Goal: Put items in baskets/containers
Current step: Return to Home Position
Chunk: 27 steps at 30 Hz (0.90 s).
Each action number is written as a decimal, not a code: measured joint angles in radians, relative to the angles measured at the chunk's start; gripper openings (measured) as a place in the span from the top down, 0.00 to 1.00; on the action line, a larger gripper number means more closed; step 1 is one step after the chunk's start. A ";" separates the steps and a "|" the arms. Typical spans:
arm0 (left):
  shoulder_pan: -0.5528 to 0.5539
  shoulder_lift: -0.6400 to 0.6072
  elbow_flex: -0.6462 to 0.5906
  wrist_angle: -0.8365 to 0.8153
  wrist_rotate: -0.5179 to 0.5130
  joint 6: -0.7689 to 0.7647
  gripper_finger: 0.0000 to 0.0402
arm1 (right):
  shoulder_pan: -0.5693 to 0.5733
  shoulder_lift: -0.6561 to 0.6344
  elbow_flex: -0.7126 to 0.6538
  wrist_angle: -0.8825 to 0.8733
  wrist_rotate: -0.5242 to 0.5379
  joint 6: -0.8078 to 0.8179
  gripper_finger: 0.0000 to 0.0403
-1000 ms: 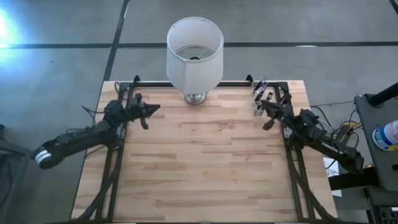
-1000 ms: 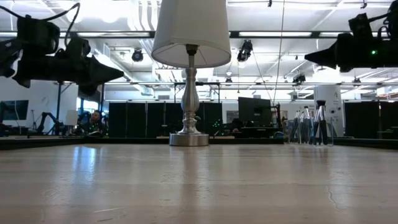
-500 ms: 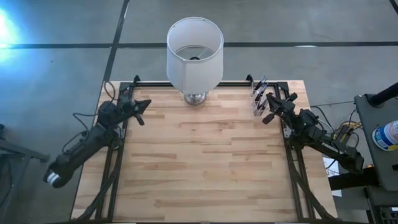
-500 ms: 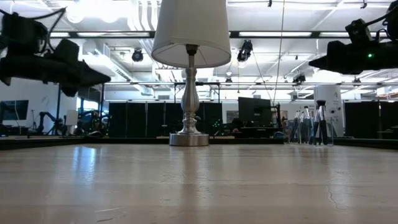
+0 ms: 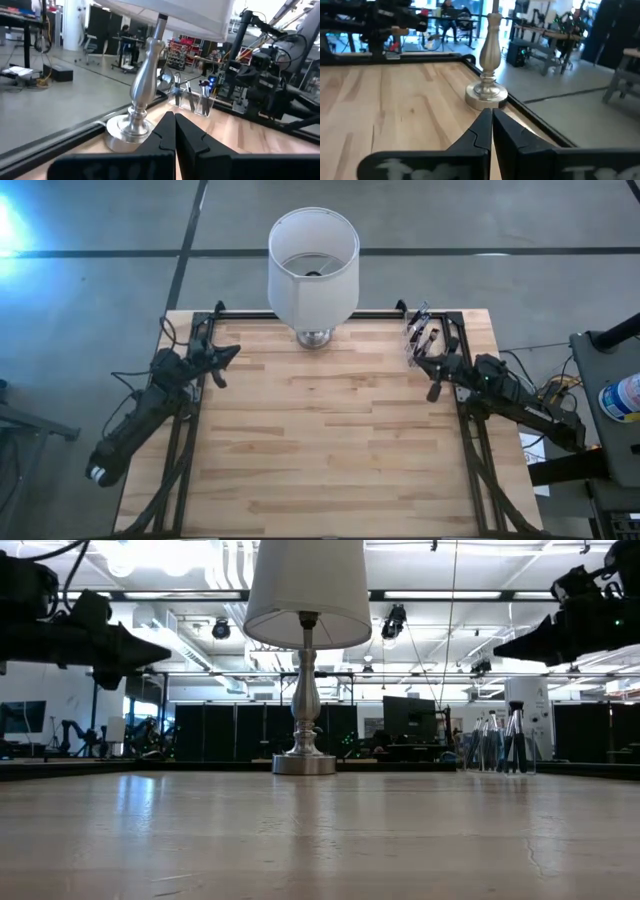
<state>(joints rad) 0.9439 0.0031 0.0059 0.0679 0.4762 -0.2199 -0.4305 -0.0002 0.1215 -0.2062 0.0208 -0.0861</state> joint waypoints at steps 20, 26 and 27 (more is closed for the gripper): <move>-0.681 -0.002 -0.001 -0.043 -0.520 0.132 1.00 | 0.007 0.000 -0.074 0.135 -0.116 -0.030 0.98; -0.640 -0.002 -0.001 -0.046 -0.412 0.116 1.00 | 0.007 0.000 -0.078 0.134 -0.067 -0.041 0.98; -0.624 -0.002 -0.001 -0.046 -0.399 0.117 1.00 | 0.007 0.002 -0.079 0.134 -0.066 -0.042 0.98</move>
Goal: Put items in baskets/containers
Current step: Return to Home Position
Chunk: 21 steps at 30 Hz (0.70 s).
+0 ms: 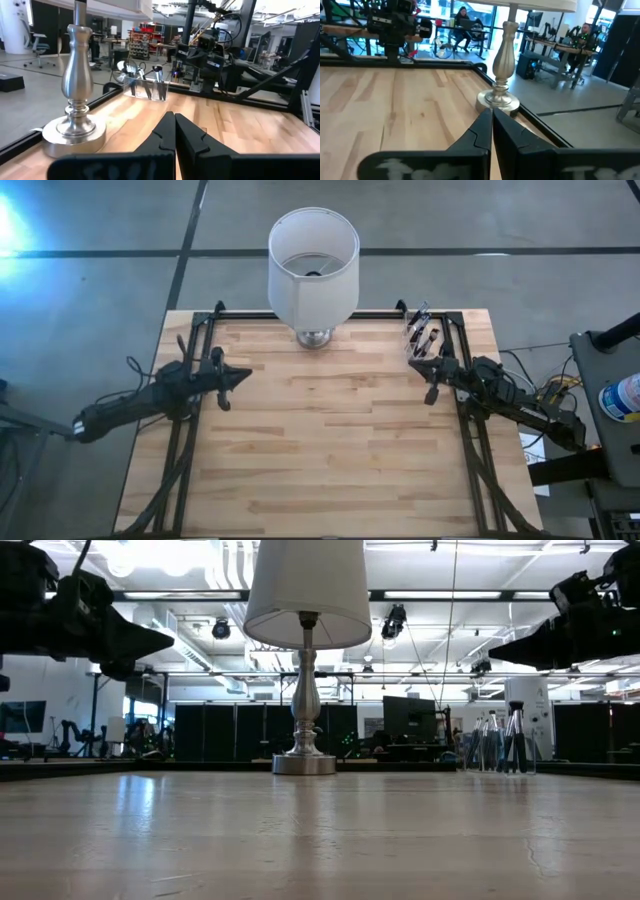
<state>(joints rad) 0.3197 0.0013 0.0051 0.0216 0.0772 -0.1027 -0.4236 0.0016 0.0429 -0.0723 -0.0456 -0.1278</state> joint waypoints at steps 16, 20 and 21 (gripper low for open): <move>0.091 0.032 0.001 0.003 0.018 -0.037 1.00 | 0.000 0.046 0.000 0.000 0.004 0.122 0.98; 0.091 0.034 0.003 0.004 0.018 -0.037 1.00 | 0.000 0.065 0.000 -0.001 0.004 0.169 0.98; 0.091 0.034 0.004 0.004 0.018 -0.037 1.00 | 0.000 0.068 0.000 0.000 0.004 0.180 0.98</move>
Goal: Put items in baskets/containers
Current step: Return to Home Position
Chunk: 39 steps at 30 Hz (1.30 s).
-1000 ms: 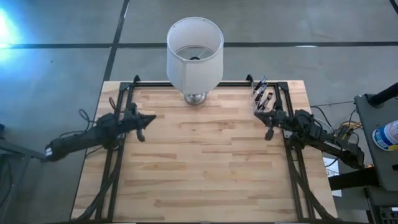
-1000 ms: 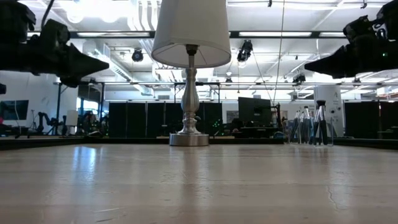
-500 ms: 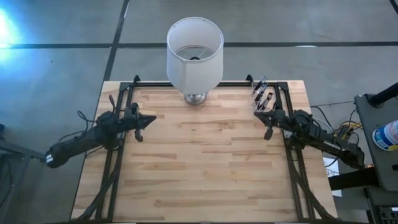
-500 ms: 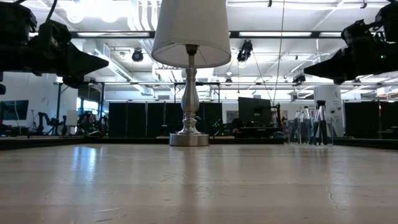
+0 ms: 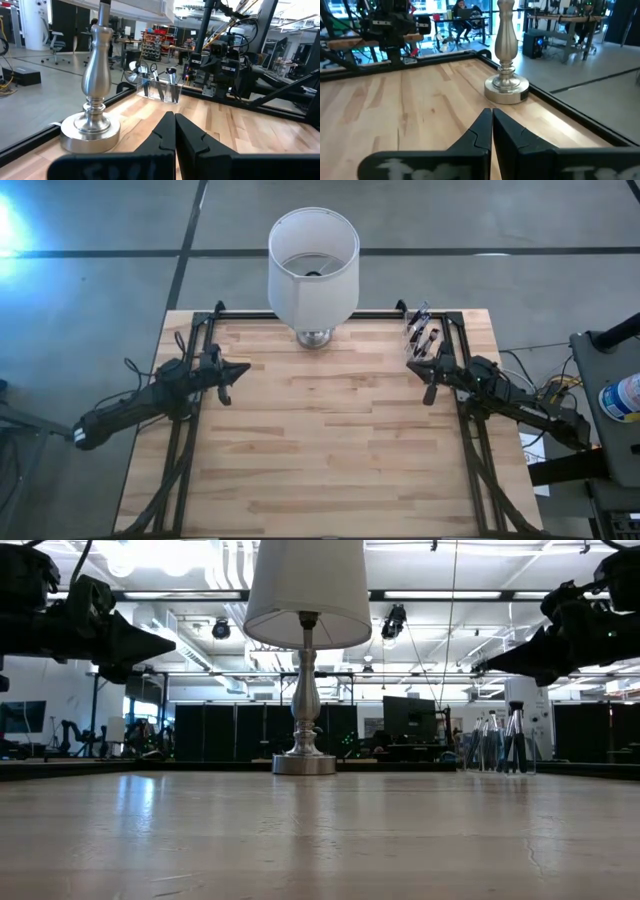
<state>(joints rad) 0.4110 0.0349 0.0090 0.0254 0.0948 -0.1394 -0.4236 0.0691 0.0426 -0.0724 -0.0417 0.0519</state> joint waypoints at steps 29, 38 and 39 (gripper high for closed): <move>0.000 0.000 0.001 0.002 -0.002 0.001 1.00 | 0.000 0.007 0.000 0.000 0.000 -0.002 0.98; 0.000 0.000 0.002 0.002 -0.002 0.001 1.00 | 0.000 0.007 0.000 0.000 0.000 -0.002 0.98; 0.000 0.000 0.002 0.003 -0.002 0.001 1.00 | 0.000 0.007 0.000 0.000 0.000 -0.002 0.98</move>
